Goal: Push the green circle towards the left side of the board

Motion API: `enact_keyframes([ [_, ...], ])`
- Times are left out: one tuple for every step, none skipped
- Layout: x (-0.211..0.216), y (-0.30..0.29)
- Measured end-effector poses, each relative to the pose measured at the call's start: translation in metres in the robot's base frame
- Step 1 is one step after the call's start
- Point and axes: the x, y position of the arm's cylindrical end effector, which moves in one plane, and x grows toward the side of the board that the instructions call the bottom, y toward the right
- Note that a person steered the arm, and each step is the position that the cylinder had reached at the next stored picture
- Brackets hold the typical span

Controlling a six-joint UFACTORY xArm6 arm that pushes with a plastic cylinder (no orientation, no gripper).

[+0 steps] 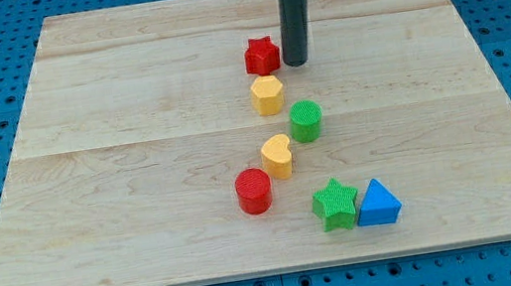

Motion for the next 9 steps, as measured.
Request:
enact_keyframes([
  [0.039, 0.044],
  [0.082, 0.041],
  [0.109, -0.041],
  [0.112, -0.126],
  [0.099, -0.177],
  [0.099, -0.187],
  [0.097, -0.186],
  [0.092, -0.186],
  [0.091, -0.186],
])
